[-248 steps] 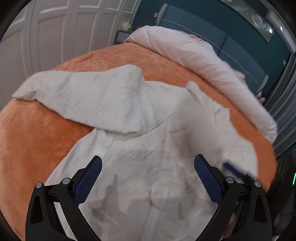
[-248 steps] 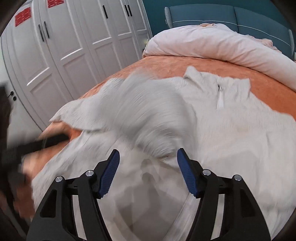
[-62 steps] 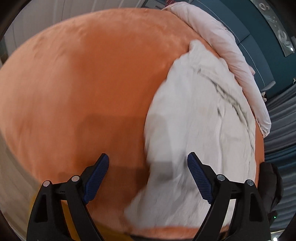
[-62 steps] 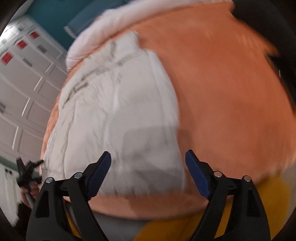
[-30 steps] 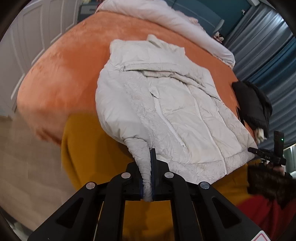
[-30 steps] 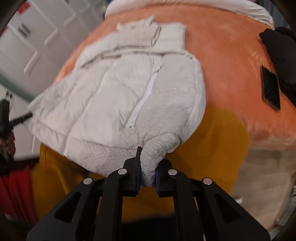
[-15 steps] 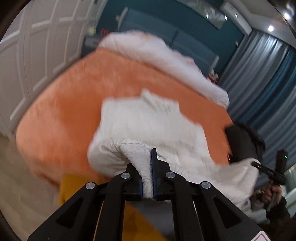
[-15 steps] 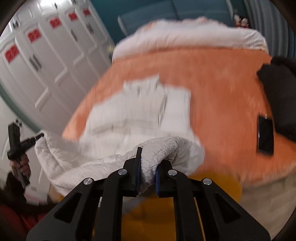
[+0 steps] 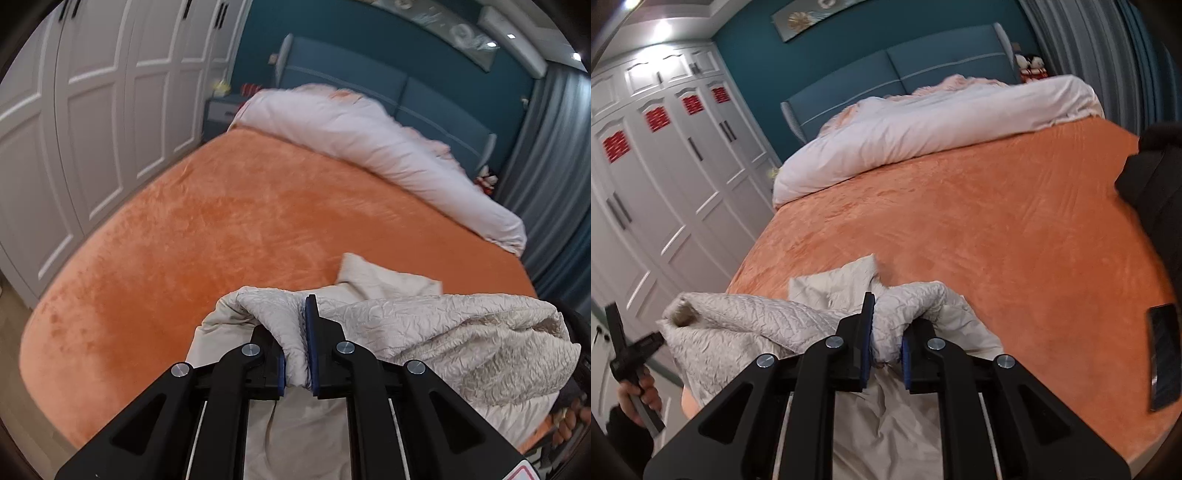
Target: Fold large clothes
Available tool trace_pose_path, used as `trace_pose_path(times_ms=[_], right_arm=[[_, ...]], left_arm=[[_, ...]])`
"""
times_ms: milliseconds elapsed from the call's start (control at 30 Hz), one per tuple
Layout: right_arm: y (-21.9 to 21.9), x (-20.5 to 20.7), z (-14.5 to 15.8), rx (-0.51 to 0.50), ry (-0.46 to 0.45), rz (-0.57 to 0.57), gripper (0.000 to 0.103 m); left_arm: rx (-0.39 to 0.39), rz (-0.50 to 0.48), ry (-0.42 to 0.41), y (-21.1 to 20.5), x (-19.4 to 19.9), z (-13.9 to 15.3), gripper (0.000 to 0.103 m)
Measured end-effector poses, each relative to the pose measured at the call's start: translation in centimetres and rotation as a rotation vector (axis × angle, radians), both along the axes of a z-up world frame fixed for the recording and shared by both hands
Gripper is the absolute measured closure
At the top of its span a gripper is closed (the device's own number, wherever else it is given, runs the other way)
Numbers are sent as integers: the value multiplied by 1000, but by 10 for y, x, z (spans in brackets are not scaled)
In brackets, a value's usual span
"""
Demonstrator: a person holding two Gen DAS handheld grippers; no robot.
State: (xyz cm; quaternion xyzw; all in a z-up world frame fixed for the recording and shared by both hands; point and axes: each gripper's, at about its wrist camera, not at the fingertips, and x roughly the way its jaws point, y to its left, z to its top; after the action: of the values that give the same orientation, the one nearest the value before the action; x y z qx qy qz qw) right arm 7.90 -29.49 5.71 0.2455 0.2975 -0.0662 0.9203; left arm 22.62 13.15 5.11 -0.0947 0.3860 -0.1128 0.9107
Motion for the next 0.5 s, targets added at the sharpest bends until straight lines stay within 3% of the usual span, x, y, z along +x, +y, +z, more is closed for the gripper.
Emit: trace_pose_path(times_ms=[333,500], right_arm=[[-17,80,-77,48,131,-40,91],[-22,97,-121,78,169,-61,90]], left_arm=[[111,26,109,-24,72,-81,89],[175,14,90,-35,79,-114,88]])
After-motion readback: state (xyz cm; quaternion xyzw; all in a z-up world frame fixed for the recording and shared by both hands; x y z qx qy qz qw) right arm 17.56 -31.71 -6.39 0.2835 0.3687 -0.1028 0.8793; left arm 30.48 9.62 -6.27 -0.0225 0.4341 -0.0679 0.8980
